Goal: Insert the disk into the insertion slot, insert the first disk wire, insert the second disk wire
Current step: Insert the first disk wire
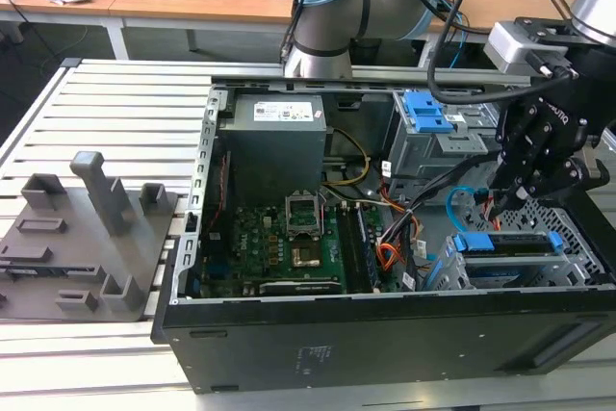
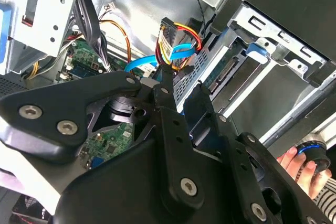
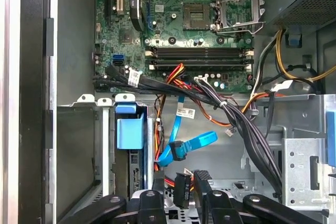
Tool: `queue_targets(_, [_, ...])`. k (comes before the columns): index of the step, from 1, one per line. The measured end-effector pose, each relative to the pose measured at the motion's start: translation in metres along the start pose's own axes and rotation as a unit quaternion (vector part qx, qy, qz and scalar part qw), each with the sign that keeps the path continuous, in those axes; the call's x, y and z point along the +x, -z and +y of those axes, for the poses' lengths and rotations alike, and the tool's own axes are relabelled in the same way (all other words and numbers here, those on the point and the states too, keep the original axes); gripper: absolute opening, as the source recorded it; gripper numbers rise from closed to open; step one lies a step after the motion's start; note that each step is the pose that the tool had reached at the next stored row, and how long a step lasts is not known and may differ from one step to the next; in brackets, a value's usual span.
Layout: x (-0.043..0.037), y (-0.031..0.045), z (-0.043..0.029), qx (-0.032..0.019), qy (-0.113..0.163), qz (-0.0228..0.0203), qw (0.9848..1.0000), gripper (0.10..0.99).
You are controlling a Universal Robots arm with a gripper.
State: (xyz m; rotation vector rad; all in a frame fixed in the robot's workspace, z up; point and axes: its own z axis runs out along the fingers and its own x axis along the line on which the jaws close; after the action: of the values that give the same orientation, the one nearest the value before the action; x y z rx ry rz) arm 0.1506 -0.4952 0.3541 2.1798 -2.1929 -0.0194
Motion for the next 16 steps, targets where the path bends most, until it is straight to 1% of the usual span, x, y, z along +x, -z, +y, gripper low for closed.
queue_targets(4, [0.0, -0.0001, 0.0, 0.0, 0.0, 0.0, 1.0, 0.349])
queue_targets(6, [0.0, -0.0001, 0.0, 0.0, 0.0, 0.0, 1.0, 0.216])
queue_targets(7, [0.0, -0.0001, 0.0, 0.0, 0.0, 0.0, 1.0, 0.216])
queue_targets(8, [0.0, -0.0001, 0.0, 0.0, 0.0, 0.0, 1.0, 0.165])
queue_targets(14, [-0.0001, -0.0001, -0.0005, 0.0, 0.0, 0.0001, 1.0, 0.165])
queue_targets(16, [-0.0015, 0.0001, -0.007, -0.0001, 0.0, 0.0001, 1.0, 0.165])
